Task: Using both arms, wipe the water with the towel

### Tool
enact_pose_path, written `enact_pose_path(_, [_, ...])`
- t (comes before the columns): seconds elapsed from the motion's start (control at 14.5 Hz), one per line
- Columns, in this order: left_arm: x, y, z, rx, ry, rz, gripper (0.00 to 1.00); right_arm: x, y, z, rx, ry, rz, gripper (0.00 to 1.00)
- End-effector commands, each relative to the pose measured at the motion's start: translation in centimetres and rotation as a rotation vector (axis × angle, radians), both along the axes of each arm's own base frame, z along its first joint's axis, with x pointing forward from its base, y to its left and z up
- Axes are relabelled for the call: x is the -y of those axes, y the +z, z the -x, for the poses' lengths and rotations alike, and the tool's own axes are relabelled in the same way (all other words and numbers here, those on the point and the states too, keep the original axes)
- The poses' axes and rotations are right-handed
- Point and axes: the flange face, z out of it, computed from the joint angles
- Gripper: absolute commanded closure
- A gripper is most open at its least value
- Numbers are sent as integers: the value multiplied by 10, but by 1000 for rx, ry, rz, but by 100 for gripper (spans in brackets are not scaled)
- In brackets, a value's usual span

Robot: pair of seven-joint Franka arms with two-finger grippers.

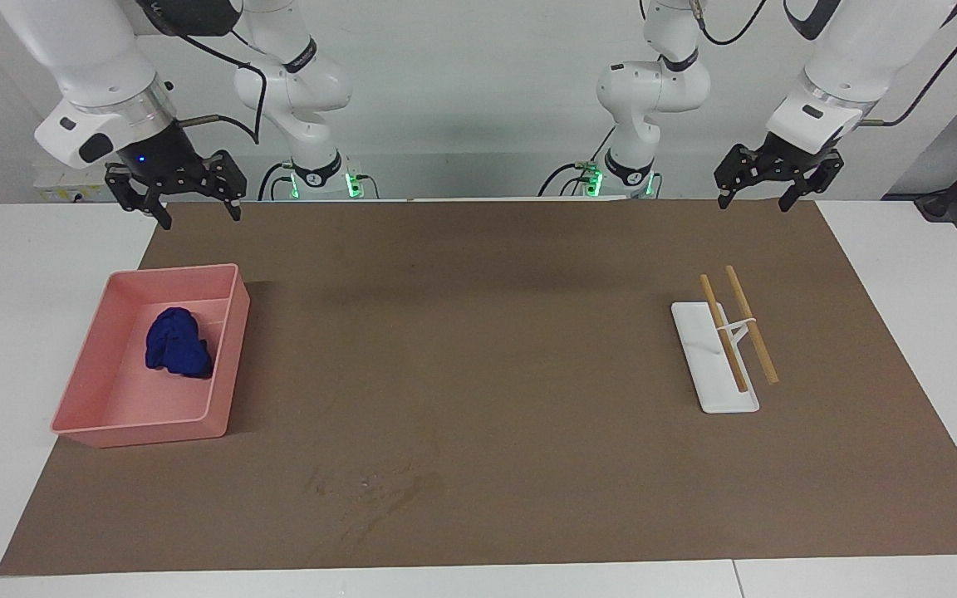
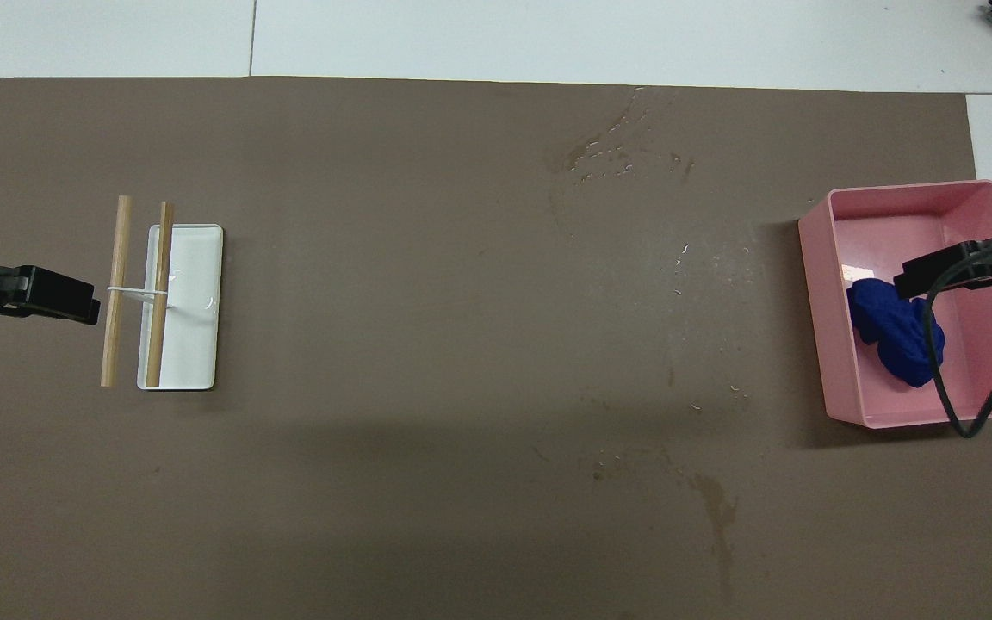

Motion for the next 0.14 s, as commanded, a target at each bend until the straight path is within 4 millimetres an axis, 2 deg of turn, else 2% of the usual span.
enact_pose_path(0.0, [1, 1, 8, 0, 10, 9, 0, 0, 3, -1, 13, -14, 6, 0])
enact_pose_path(0.07, [-1, 1, 8, 0, 13, 9, 0, 0, 3, -1, 13, -14, 6, 0])
